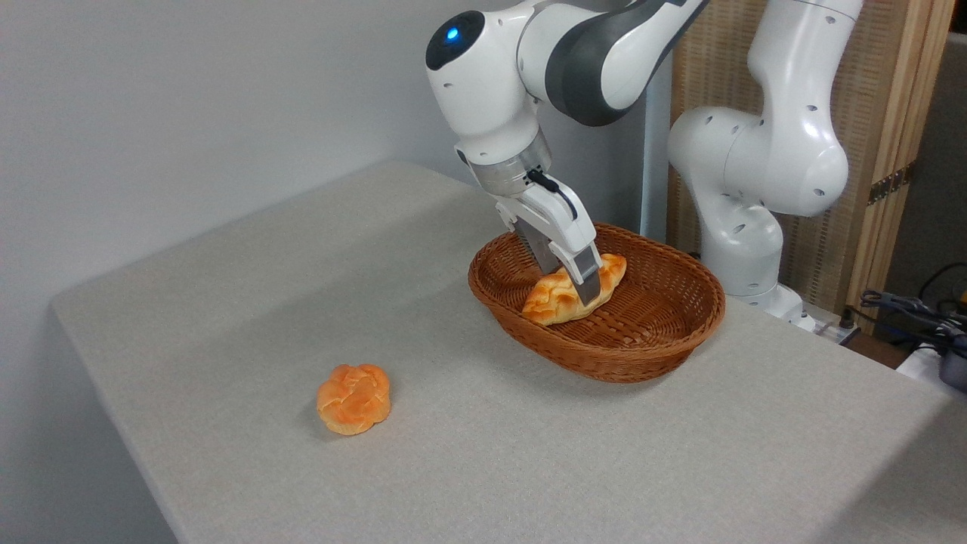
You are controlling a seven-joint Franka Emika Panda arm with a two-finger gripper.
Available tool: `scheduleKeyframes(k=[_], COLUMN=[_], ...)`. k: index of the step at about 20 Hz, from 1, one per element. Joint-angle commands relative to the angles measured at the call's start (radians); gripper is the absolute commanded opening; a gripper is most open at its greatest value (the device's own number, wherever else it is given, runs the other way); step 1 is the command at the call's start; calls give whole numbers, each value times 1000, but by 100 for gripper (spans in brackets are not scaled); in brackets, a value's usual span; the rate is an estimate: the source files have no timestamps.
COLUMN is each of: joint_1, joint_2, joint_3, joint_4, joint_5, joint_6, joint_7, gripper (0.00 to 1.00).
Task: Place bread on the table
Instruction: 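Close the gripper on the braided bread loaf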
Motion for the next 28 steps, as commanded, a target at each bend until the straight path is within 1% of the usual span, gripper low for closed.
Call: scheduleKeyframes(k=[1, 2, 4, 9, 10, 12, 13, 14, 15, 16, 17, 24, 26, 27, 28], joint_1=[9, 9, 9, 11, 11, 11, 11, 11, 11, 11, 11, 9, -3, -14, -28], joint_2=[0, 0, 0, 3, 3, 6, 11, 16, 16, 16, 16, 13, 10, 13, 19], joint_3=[-2, -3, -3, -3, -3, -3, -3, -3, -3, -3, -3, -3, -9, -23, -23], joint_4=[-10, -12, -12, -21, -26, -30, -30, -30, -30, -29, -27, -15, 12, 46, 84], joint_5=[-11, -6, 30, 37, 40, 49, 49, 49, 49, 49, 49, 49, 52, 52, 52], joint_6=[14, 13, 4, 2, 3, 14, 19, 23, 31, 31, 31, 14, -30, -61, -103], joint_7=[15, 15, 15, 15, 15, 9, 9, 9, 9, 9, 9, 9, 13, 15, 16], gripper=[100, 100, 100, 100, 98, 74, 60, 44, 31, 22, 19, 19, 20, 20, 20])
